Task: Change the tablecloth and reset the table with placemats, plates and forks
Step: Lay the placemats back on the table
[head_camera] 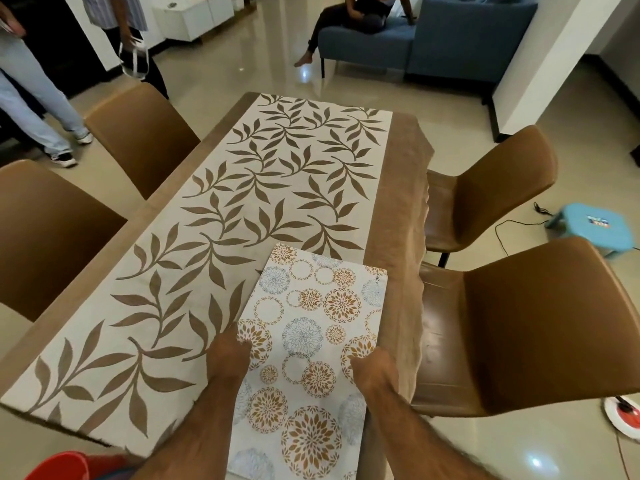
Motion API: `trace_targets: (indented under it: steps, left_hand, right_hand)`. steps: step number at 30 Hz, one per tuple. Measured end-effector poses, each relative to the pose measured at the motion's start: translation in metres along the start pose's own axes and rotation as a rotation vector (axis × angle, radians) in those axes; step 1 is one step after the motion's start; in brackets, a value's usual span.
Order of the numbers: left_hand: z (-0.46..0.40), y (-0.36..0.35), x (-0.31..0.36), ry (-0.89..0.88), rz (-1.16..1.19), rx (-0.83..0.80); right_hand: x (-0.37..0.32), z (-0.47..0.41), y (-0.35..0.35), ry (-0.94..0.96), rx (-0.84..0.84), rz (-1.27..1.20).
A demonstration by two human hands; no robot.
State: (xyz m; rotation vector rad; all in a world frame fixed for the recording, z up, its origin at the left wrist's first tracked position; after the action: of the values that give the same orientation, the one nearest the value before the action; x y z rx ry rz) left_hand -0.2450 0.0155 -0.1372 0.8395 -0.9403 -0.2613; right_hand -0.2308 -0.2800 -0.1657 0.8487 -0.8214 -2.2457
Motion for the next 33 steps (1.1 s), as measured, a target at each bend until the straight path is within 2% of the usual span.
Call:
trace_targets:
  steps: [7, 14, 23, 33]
  left_hand:
    - [-0.003, -0.001, -0.003, -0.004, 0.027, 0.028]
    - [-0.006, 0.005, 0.002, 0.009, 0.151, 0.082]
    - [-0.007, 0.004, -0.001, 0.014, 0.090, 0.073]
    - [-0.007, 0.004, -0.002, 0.040, 0.143, 0.068]
  right_hand:
    - [0.005, -0.010, 0.004, -0.018, -0.092, -0.128]
    - [0.007, -0.017, -0.001, -0.003, -0.080, -0.107]
    - [0.006, -0.018, -0.008, -0.037, -0.076, -0.132]
    - [0.012, -0.030, -0.023, -0.015, -0.063, -0.121]
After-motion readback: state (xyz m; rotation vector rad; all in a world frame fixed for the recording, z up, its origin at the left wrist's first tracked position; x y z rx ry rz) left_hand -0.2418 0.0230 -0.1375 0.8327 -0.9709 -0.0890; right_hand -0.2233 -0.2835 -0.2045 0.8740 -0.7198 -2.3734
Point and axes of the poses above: each hand's wrist, its own z-axis away from the middle knuckle, its own y-axis out of the back of the hand, x = y × z, the point moved 5 cm from there along -z, towards the middle knuckle, and after that the axes turned 11 degrees about z, right-handed, at the moved point
